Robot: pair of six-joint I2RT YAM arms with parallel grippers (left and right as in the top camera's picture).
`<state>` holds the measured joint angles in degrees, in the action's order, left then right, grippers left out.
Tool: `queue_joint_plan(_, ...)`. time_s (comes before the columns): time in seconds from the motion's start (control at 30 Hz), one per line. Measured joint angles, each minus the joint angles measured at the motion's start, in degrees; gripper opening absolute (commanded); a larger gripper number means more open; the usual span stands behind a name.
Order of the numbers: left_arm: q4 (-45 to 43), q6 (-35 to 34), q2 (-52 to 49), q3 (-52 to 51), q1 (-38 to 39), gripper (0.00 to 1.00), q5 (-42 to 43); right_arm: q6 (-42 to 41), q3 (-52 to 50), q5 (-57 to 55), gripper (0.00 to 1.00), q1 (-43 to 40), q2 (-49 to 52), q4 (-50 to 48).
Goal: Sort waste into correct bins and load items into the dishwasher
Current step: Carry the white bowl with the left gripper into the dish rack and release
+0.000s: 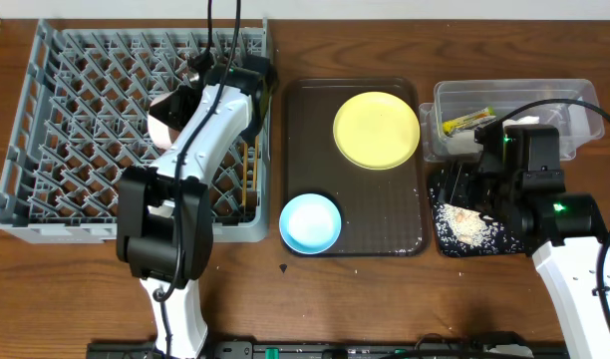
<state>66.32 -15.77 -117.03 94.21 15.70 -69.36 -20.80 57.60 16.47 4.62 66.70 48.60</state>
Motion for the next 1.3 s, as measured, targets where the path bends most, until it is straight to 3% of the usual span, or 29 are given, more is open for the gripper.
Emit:
queue_joint_plan(0.3, -2.3, -1.2, -0.1, 0.0, 0.5, 0.09, 2.4, 0.0, 0.0, 0.0, 0.6, 0.0, 0.0, 0.0)
queue_joint_plan(0.5, -2.2, -1.2, -0.3, 0.0, 1.7, 0.17, 3.0, 0.0, 0.0, 0.0, 0.6, 0.0, 0.0, 0.0)
queue_joint_plan(0.6, -1.7, -1.5, -0.4, 0.0, 3.1, 0.3, 3.5, 0.0, 0.0, 0.0, 0.6, 0.0, 0.0, 0.0)
queue_joint_plan(0.8, -1.6, -1.6, -0.9, 0.0, 6.2, 0.33, 4.1, 0.0, 0.0, 0.0, 0.6, 0.0, 0.0, 0.0)
queue_joint_plan(1.03, -0.7, -1.7, -0.9, 0.0, 8.0, 0.46, 4.4, 0.0, 0.0, 0.0, 0.61, 0.0, 0.0, 0.0)
queue_joint_plan(1.3, -1.1, -1.1, -0.1, 0.4, 12.7, 0.48, 21.9, 0.0, 0.0, 0.0, 0.6, 0.0, 0.0, 0.0)
